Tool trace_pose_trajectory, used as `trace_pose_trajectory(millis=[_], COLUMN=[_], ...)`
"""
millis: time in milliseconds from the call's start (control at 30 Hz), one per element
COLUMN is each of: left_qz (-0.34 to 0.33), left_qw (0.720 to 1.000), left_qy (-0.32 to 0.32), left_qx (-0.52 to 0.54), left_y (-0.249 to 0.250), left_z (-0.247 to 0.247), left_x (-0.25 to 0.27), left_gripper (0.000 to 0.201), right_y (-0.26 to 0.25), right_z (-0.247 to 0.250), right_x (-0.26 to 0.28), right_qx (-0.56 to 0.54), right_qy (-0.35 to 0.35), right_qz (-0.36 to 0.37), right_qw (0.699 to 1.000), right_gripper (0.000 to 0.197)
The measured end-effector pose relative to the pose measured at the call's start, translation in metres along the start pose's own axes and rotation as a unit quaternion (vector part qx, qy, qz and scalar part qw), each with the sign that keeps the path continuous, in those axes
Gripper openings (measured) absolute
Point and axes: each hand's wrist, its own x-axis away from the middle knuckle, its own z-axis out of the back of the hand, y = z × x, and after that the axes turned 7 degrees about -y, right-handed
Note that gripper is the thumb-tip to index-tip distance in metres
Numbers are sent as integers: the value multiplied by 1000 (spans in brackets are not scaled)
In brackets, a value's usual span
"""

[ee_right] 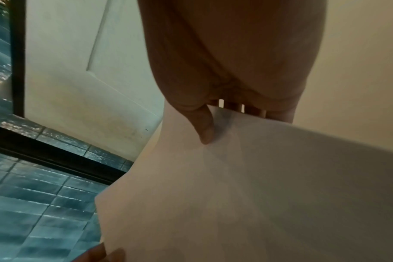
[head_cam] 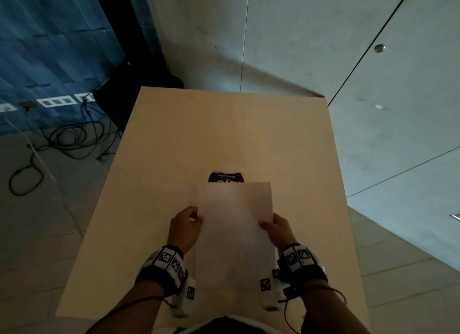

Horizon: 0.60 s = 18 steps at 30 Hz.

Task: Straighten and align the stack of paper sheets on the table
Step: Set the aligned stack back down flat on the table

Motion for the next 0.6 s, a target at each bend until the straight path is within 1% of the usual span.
trace_pose_trajectory(millis=[100, 167, 233, 367, 600], left_qz=[-4, 0, 1, -3, 3], left_qw=[1000, 1000, 999, 998, 997], left_qy=[13, 18, 20, 19, 16], left_qx=[-15, -22, -36, -62, -74], left_y=[4, 4, 5, 11, 16], left_z=[2, 4, 7, 13, 18], left_x=[-15, -28, -41, -65, -99], left_gripper=[21, 22, 26, 25, 28], right_y=[-6, -13, -21, -34, -48], right_z=[-7, -9, -10, -9, -9], right_x=[-11, -17, -24, -41, -67], right_qx=[51, 73, 88, 105, 154], right_qy=[-4, 0, 11, 36, 55], right_qz=[-6, -10, -14, -14, -21], right_qw=[999, 997, 996, 994, 986], right_gripper=[36, 36, 34, 36, 36])
